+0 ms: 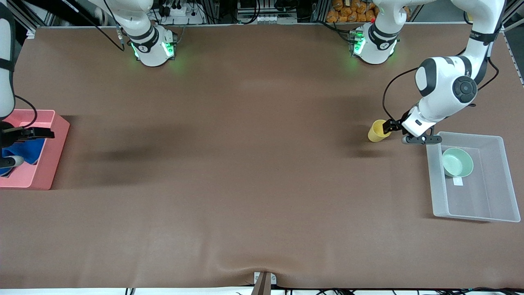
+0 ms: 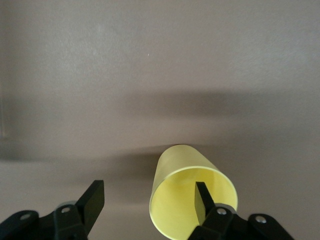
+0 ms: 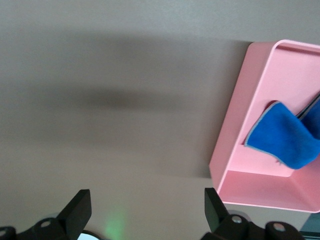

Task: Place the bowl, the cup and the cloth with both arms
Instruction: 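Grasp the yellow cup rim with the left gripper and lift it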

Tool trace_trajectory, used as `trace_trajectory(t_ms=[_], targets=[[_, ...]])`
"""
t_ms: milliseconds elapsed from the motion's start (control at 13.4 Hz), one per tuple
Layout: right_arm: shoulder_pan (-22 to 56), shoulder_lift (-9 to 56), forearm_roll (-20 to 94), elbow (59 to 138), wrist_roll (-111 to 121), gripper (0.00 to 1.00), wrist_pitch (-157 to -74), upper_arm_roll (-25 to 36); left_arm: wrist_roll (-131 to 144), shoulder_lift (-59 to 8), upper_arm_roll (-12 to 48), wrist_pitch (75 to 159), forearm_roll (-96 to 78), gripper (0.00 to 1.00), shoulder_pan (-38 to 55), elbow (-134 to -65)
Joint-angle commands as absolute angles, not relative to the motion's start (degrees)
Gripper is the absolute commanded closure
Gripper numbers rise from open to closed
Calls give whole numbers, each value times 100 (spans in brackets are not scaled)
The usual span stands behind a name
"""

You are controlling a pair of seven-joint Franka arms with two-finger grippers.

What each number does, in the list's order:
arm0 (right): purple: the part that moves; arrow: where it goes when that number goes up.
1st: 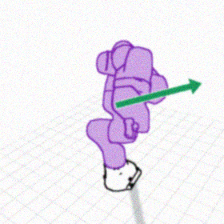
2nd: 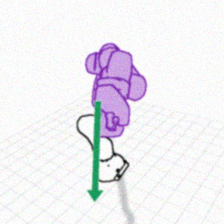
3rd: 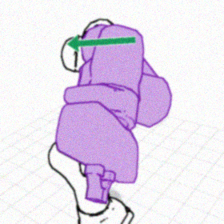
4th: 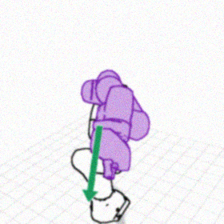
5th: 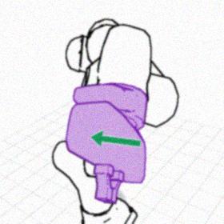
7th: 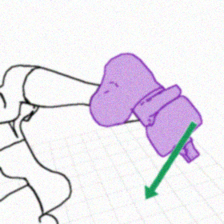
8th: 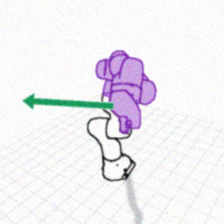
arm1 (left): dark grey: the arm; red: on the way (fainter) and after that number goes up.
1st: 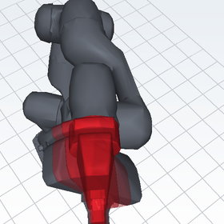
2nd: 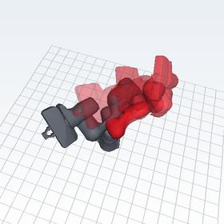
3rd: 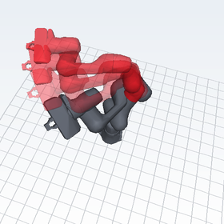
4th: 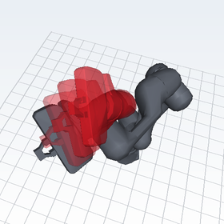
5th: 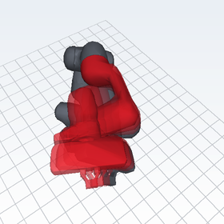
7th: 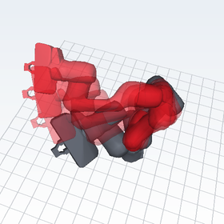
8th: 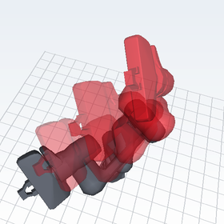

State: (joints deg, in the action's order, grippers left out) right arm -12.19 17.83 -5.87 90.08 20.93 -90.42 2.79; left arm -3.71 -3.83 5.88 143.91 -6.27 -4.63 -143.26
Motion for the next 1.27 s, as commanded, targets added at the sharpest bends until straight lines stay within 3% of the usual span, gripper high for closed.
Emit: trace_trajectory(t_ms=[0, 75, 150, 224, 299, 449, 673, 897, 1196], targets=[[-1143, 1363, -247, 9500, 1767, 0, -9079, 325, -220, -298, 650, 14713, -475, 56, -510, -14643], [-1143, 1328, -203, 9527, 1653, 0, -9062, 325, -211, -342, 650, 14765, -475, 60, -501, -14643], [-1143, 1231, -185, 9649, 1565, 0, -9070, 325, -211, -343, 650, 14783, -475, 72, -510, -14651], [-1143, 1143, -158, 9729, 1504, 0, -9079, 325, -220, -343, 642, 14783, -475, 97, -518, -14651], [-1143, 1073, -45, 9756, 1399, 0, -9062, 325, -220, -386, 642, 14783, -475, 100, -536, -14634], [-1125, 994, 70, 9747, 1214, 0, -9027, 325, -272, -378, 581, 14722, -475, 100, -554, -14451], [-836, 809, 97, 9712, 390, 0, -8877, 325, -360, -413, 283, 13803, -248, 100, -580, -13478], [-747, 537, 105, 9694, 264, 0, -8842, 316, -728, -596, -228, 12555, 35, 100, -571, -12116], [-642, 71, 105, 9677, 255, 0, -8807, 325, -1685, -1570, -965, 10980, -26, 100, -571, -9577]])
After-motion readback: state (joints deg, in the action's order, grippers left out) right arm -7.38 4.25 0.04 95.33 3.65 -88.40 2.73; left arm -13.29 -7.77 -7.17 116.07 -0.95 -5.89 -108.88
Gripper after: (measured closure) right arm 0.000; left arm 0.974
